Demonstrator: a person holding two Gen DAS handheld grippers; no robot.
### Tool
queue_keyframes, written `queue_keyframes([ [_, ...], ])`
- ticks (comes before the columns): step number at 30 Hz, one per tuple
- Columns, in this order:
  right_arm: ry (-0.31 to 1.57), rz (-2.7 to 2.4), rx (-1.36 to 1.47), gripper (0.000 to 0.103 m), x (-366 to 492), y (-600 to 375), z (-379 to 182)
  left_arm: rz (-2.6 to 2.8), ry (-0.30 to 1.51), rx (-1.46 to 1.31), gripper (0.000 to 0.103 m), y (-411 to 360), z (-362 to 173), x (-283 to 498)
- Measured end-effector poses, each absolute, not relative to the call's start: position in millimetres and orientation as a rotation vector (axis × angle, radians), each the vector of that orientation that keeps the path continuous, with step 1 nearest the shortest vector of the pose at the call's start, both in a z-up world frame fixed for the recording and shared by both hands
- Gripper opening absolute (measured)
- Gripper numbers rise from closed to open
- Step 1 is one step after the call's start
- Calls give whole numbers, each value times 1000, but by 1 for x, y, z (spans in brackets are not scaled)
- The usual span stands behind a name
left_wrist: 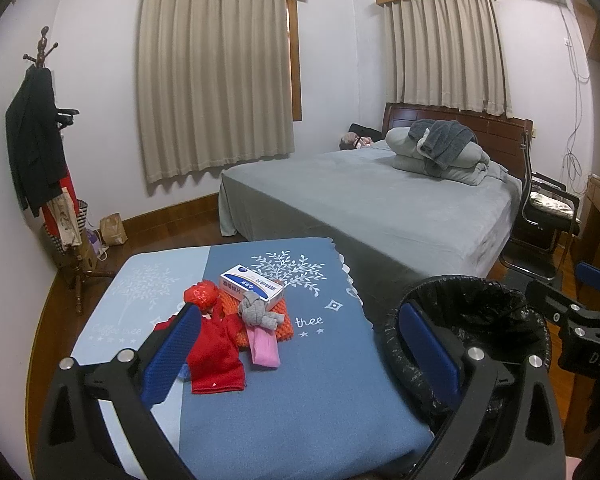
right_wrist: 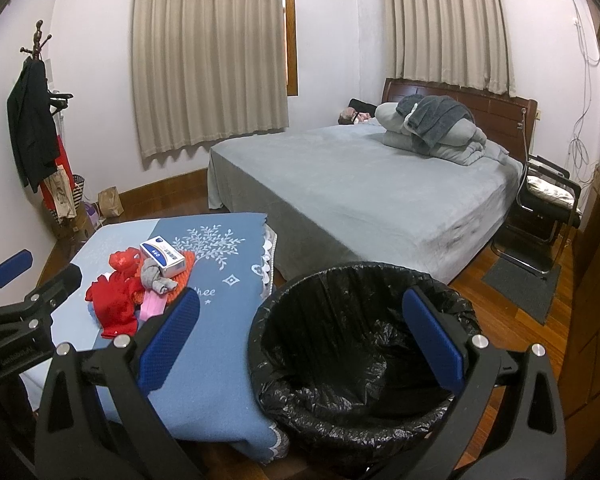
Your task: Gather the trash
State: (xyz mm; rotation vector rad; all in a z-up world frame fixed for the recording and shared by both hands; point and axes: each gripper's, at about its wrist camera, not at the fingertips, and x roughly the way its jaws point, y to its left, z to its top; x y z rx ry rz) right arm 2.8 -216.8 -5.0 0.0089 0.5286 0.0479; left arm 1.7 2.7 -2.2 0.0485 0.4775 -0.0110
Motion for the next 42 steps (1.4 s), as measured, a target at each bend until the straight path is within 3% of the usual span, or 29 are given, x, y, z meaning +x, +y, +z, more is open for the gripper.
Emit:
queue_keyframes([
  [42,534,48,10,98,5,-218,-5,-11,480,47,97,4,0,0],
])
